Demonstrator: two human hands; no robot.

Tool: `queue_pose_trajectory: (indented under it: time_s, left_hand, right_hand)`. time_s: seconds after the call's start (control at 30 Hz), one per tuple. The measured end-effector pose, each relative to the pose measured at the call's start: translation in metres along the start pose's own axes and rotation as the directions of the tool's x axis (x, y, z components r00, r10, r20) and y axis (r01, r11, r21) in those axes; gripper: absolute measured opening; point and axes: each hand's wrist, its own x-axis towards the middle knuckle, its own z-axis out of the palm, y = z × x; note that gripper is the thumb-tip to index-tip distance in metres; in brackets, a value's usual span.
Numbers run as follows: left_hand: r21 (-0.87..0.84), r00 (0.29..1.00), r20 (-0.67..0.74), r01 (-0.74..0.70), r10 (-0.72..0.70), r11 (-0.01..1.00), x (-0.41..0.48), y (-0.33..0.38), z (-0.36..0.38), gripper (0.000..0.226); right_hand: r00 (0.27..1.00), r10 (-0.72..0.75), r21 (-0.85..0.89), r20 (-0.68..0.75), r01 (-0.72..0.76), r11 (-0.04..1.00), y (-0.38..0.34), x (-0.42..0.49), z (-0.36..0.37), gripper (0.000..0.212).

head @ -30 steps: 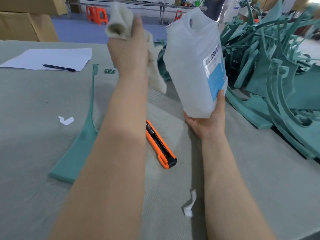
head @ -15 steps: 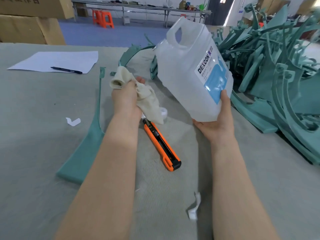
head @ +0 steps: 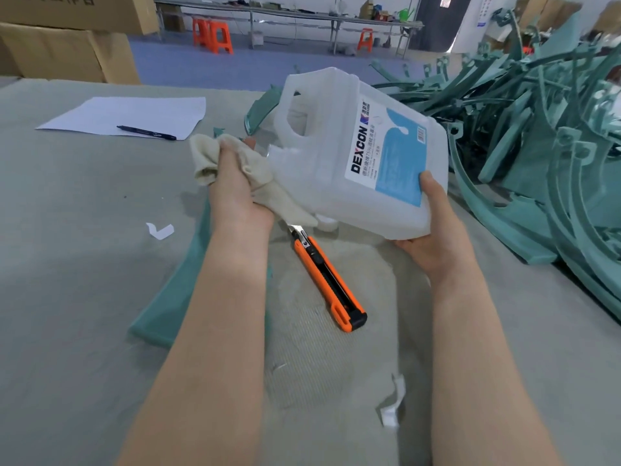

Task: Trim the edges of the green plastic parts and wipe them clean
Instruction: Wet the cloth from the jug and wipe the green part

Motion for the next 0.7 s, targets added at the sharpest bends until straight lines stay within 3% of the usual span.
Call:
queue_pose_trajectory:
  time_s: [0.17,0.23,0.37,0.47,0.63,0.7]
  left_hand:
    - [0.058,0.998,0.042,0.041,-0.044,0.997,-0.001,-0.012,-0.003,0.034]
    - [0.084,0.996,0.050,0.063,-0.067,0.994,-0.001,-0.018,-0.005,0.024]
    - [0.102,0.992,-0.033,0.123,-0.120,0.987,0.005,-0.026,-0.013,0.016]
    - [0.101,0.983,-0.086,0.173,-0.165,0.980,0.009,-0.029,-0.016,0.028]
    - [0.109,0.969,-0.171,0.199,-0.179,0.974,0.011,-0.036,-0.021,0.014]
    - [0.119,0.966,-0.198,0.195,-0.169,0.974,0.010,-0.036,-0.021,0.021]
  right_hand:
    - [0.997,-0.027,-0.050,-0.071,0.023,0.998,-0.009,-0.002,-0.001,0.047]
    - [0.996,-0.050,-0.075,-0.079,0.045,0.996,-0.011,-0.003,-0.002,0.045]
    - [0.989,-0.090,-0.128,-0.114,0.076,0.989,-0.015,-0.006,-0.003,0.042]
    - [0.984,-0.133,-0.180,-0.118,0.110,0.977,-0.016,-0.009,-0.001,0.038]
    - [0.966,-0.203,-0.211,-0.158,0.168,0.963,-0.019,-0.011,0.008,0.053]
    - [0.963,-0.209,-0.215,-0.171,0.171,0.961,-0.020,-0.011,0.010,0.056]
